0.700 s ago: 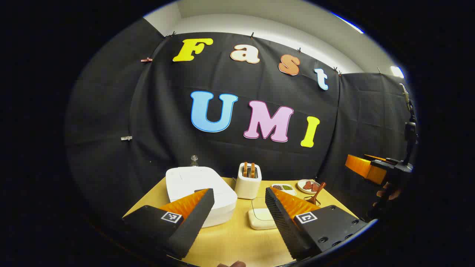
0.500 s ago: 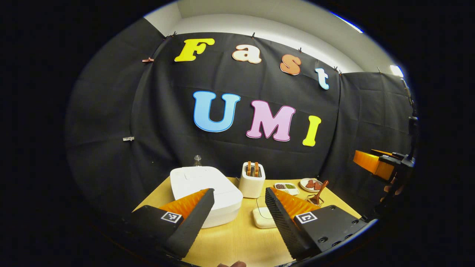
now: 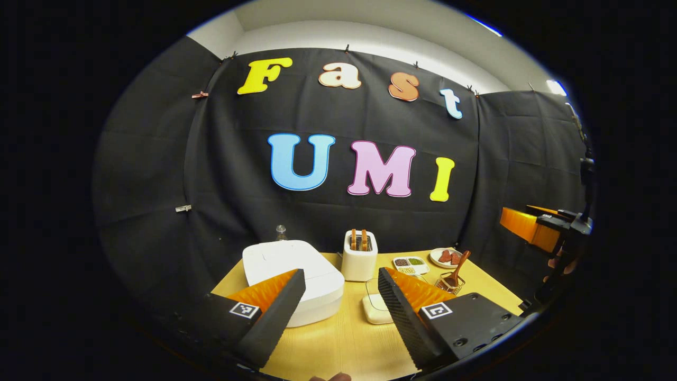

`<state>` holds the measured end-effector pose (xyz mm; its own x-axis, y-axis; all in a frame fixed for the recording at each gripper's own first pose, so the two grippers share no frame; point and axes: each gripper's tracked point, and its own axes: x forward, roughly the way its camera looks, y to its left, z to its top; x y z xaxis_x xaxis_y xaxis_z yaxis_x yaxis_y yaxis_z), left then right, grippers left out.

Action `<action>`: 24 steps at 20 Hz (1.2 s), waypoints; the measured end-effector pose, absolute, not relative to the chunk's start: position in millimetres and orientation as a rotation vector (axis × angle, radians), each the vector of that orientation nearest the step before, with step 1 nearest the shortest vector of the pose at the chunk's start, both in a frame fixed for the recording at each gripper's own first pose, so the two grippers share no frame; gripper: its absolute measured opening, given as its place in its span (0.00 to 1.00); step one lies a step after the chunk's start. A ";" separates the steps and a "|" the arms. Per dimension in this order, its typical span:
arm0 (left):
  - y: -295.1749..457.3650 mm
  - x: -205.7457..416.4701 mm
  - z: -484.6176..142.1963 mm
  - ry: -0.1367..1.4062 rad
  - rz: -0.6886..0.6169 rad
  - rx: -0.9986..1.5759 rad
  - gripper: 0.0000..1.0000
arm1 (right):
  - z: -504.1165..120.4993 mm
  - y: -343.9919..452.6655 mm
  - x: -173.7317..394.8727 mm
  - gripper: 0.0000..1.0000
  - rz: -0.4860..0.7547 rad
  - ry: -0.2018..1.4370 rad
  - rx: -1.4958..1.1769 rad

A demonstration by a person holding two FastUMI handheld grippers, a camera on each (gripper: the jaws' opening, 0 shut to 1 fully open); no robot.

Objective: Close the left gripper, press the button to open the rice cooker; take a wooden spoon from the chopstick holder with the right hand, scoop a spoonful of rice and pour it into the rice cooker, then put the wooden spoon back into the chopstick holder.

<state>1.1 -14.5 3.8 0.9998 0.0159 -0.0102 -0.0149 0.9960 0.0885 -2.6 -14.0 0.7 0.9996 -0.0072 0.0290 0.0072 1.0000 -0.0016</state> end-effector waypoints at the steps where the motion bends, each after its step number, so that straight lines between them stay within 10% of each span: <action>1: -19.0 3.5 5.7 0.009 0.018 0.089 0.96 | -2.0 -18.0 -1.3 0.98 -0.006 -0.028 -0.002; 19: -2.7 62.0 26.0 0.046 0.172 -0.007 0.95 | -40.4 -97.3 50.2 0.98 0.006 0.041 0.062; 24: 29.0 87.1 19.3 0.110 0.205 -0.061 0.64 | -62.2 -115.8 58.7 0.98 -0.023 0.078 0.077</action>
<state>87.1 29.0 19.3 0.9730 0.1998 -0.1153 -0.2065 0.9772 -0.0495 58.7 -115.8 -62.2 0.9967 -0.0200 -0.0788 0.0260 0.9968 0.0761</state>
